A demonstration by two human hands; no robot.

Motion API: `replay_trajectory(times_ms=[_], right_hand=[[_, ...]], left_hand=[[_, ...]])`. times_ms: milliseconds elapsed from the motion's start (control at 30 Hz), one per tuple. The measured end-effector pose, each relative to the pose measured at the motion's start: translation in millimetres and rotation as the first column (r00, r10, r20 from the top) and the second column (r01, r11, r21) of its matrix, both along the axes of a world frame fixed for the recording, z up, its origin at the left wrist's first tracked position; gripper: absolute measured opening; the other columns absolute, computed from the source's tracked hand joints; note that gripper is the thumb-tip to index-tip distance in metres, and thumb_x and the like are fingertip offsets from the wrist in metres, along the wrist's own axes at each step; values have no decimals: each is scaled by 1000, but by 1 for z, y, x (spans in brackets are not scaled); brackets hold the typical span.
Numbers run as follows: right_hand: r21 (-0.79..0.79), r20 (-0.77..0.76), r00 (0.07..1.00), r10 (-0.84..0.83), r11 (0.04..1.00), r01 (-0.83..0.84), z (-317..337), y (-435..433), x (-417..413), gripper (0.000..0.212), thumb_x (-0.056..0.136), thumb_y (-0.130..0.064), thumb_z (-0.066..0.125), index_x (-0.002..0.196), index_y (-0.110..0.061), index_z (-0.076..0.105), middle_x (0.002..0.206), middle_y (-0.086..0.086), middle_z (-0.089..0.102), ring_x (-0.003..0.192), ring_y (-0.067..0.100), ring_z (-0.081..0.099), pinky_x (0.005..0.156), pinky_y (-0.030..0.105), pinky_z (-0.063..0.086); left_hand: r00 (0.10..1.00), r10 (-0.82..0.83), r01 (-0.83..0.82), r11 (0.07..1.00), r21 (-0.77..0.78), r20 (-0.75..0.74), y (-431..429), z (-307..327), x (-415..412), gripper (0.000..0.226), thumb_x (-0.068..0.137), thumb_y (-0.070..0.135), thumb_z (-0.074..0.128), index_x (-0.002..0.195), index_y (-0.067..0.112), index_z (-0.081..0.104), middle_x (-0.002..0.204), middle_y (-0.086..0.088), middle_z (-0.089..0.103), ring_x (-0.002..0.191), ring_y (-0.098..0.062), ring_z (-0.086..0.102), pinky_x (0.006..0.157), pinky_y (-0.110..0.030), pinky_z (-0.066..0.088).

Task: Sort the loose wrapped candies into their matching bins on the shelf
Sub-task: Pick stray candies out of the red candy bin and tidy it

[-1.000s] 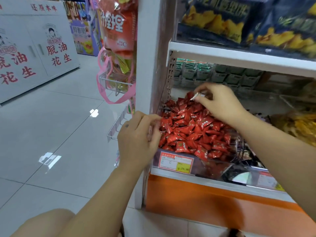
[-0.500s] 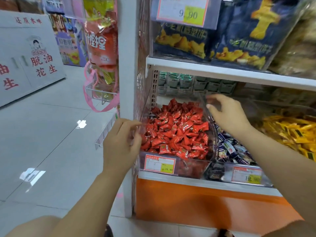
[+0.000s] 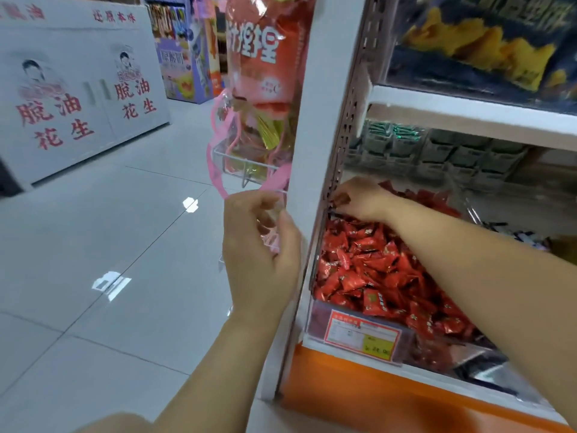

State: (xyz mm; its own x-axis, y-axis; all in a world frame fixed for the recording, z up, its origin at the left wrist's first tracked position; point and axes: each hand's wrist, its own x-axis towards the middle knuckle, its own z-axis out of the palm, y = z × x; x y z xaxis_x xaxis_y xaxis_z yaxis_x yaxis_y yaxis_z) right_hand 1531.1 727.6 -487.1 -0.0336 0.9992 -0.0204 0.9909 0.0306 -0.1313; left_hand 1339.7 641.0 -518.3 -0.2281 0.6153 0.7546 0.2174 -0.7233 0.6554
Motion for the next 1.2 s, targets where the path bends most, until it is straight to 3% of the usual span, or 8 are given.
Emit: replay_trajectory(times_ms=[67,167,300,433,700,933,1100,1200], right_hand=[[-71,50,999,5,997,-2,-6,8,3,30,90,-20,60,119,-13,61,121,9,62,108,26,57,74,19,35],[-135,50,998,26,991,-19,-14,18,6,34,87,-24,64,119,-13,60,121,10,61,107,26,57,74,20,35],[-187,43,997,58,981,-49,-17,22,8,34,87,-23,63,118,-9,61,116,11,63,104,26,59,87,29,47],[-232,95,994,54,972,-30,-19,26,11,32,87,-25,61,113,-7,64,112,12,65,99,26,60,88,35,50],[-186,-1,1000,31,982,-31,-18,23,12,32,86,-22,64,115,-8,63,115,7,63,102,23,59,83,26,46],[68,-285,957,-58,994,80,1,5,22,33,83,-20,70,114,-16,63,115,-1,61,95,10,51,79,20,36],[223,-383,922,-55,963,150,17,-35,23,37,88,-22,63,124,-21,56,120,0,59,99,20,61,82,27,49],[327,-367,930,4,937,125,25,-74,23,29,90,-19,62,119,-17,60,109,-4,59,97,9,53,73,11,36]], left_hand=[[998,10,-2,994,-108,68,1,2,0,23,86,13,51,93,33,44,89,14,50,76,-4,50,66,-12,39],[992,-12,38,978,-205,124,3,2,3,22,86,16,50,90,37,44,87,15,53,76,-4,52,61,-11,39],[994,-36,59,974,-219,106,3,0,5,25,87,12,47,93,37,46,89,16,57,77,-5,53,64,-9,39],[994,-46,69,971,-228,104,3,1,6,25,87,13,46,94,38,47,90,15,58,74,-5,52,64,-9,38],[993,-65,86,969,-232,99,3,1,5,26,87,13,46,94,38,48,88,25,56,73,-3,52,62,-7,37],[987,-68,103,963,-248,145,2,2,11,27,87,14,42,93,40,48,84,28,55,71,-1,50,64,-7,37],[984,-59,104,956,-273,169,-2,4,14,27,88,14,38,93,39,47,87,20,54,73,3,50,66,-5,36],[986,-49,92,956,-280,159,-6,4,15,31,93,8,38,95,37,46,89,19,54,79,10,52,68,-4,36]])
